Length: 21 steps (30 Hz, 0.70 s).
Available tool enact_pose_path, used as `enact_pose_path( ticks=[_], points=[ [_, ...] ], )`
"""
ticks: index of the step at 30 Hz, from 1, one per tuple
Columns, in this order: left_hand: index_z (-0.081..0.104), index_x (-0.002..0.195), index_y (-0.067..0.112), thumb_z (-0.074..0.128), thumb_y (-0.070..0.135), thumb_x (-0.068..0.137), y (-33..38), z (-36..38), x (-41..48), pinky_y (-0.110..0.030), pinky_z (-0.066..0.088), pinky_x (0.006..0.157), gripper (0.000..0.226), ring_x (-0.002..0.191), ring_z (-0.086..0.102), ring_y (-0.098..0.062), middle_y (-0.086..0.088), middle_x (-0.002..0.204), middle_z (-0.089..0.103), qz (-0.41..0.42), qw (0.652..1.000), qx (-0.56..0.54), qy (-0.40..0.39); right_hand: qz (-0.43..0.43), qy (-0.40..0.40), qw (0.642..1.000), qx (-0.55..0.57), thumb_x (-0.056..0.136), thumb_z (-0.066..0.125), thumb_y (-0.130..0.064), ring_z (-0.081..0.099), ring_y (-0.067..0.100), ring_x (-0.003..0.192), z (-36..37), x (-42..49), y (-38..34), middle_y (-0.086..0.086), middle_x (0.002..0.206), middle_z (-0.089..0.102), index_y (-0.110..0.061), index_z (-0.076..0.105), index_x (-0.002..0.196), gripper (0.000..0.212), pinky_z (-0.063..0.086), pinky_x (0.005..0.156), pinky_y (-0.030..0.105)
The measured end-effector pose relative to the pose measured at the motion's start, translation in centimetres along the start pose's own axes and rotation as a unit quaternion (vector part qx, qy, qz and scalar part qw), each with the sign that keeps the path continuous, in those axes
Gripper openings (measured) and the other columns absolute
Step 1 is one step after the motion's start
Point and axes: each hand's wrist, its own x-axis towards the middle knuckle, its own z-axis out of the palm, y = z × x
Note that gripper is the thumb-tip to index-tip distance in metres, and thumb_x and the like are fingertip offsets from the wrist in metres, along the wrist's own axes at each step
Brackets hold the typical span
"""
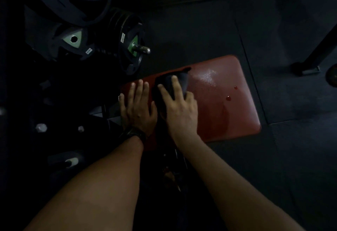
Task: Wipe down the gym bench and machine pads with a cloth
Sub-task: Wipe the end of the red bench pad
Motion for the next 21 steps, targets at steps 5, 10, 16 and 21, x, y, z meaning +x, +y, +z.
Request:
enact_pose_path(
  ticks=[5, 10, 16, 21],
  points=[
    [0.045, 0.152, 0.015, 0.038, 0.036, 0.091, 0.2, -0.2, -0.1, -0.056, 0.02, 0.121, 0.065, 0.151, 0.031, -0.021, -0.002, 0.161, 0.038, -0.009, 1.0, -0.007, -0.003, -0.094, -0.052, 0.994, -0.024, 0.094, 0.057, -0.04, 0.049, 0.034, 0.121, -0.4, 7.4, 2.7, 0.001, 0.167, 0.022, -0.041, 0.033, 0.154, 0.065, 0.046, 0.089, 0.047],
    [0.039, 0.156, 0.018, 0.036, 0.04, 0.093, 0.3, -0.3, 0.0, -0.056, 0.015, 0.123, 0.066, 0.153, 0.025, -0.02, -0.001, 0.164, 0.033, -0.012, 1.0, -0.013, -0.022, 0.168, 0.007, 0.986, -0.018, 0.094, 0.053, -0.043, 0.049, 0.035, 0.119, -0.7, 5.3, 4.1, 0.01, 0.166, 0.02, -0.034, 0.025, 0.158, 0.07, 0.046, 0.087, 0.047],
    [0.043, 0.153, 0.017, 0.04, 0.037, 0.091, 0.0, -0.1, 0.0, -0.058, 0.026, 0.119, 0.066, 0.149, 0.034, -0.023, -0.004, 0.161, 0.039, 0.0, 1.0, 0.005, -0.003, 0.051, -0.009, 0.999, -0.007, 0.091, 0.064, -0.047, 0.053, 0.033, 0.1, 0.0, 0.7, -0.6, 0.011, 0.163, 0.03, -0.031, 0.043, 0.152, 0.066, 0.048, 0.073, 0.04],
    [0.041, 0.155, 0.019, 0.039, 0.04, 0.091, 0.3, -0.2, 0.0, -0.055, 0.016, 0.123, 0.067, 0.153, 0.027, -0.02, -0.001, 0.163, 0.035, -0.015, 1.0, -0.01, -0.014, -0.024, -0.042, 0.999, -0.016, 0.09, 0.059, -0.041, 0.053, 0.035, 0.113, -1.3, 6.2, 4.4, 0.004, 0.164, 0.029, -0.039, 0.036, 0.154, 0.068, 0.047, 0.083, 0.045]
  ],
)
